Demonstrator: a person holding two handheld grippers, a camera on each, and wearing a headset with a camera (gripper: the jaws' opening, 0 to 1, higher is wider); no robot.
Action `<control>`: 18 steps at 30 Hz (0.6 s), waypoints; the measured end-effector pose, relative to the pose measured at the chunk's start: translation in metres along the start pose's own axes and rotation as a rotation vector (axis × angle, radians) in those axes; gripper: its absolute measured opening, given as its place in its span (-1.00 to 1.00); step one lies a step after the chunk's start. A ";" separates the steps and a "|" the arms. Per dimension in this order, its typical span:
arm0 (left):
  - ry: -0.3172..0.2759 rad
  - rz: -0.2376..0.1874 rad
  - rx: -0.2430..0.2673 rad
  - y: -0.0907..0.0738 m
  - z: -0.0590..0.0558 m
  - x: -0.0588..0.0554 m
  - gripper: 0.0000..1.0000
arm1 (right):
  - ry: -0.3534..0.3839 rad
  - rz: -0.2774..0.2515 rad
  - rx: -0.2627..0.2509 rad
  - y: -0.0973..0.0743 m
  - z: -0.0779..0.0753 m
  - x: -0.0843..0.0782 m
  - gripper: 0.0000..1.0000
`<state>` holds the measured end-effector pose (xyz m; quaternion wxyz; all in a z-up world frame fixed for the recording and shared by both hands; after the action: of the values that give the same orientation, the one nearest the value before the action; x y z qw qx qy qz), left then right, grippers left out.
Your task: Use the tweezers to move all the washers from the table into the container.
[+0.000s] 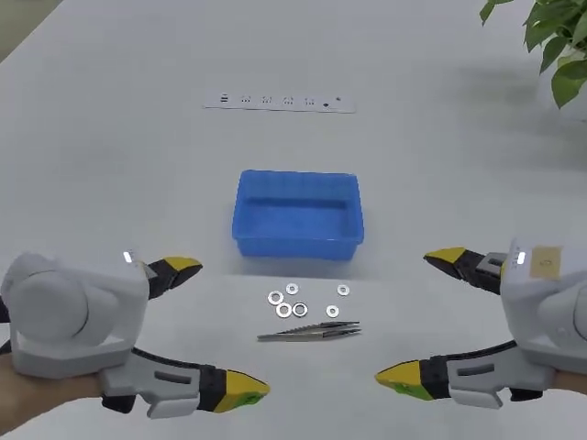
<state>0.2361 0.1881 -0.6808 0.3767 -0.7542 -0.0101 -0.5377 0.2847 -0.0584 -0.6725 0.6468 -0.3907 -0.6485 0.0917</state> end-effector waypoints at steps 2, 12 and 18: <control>0.015 0.009 0.009 0.003 0.000 0.001 0.99 | -0.009 0.005 0.005 0.002 0.002 0.000 0.73; 0.074 0.024 0.018 0.015 -0.001 0.001 0.90 | 0.007 0.023 0.020 0.009 -0.001 -0.001 0.51; 0.087 0.058 0.011 0.024 0.003 -0.004 0.73 | 0.022 0.039 0.023 0.014 -0.002 -0.004 0.33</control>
<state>0.2465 0.1742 -0.6982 0.3961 -0.7281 0.0252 -0.5589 0.2917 -0.0524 -0.6833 0.6563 -0.3967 -0.6328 0.1073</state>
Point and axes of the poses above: the centre of the closed fingertips' face, and the gripper's own axes: y roughly forward along the fingers, z roughly to its left, x roughly out of its top, the point moved 8 cm from there along -y, roughly backward along the fingers, and after that the axes turned 7 degrees about -x, right-handed, at the moved point
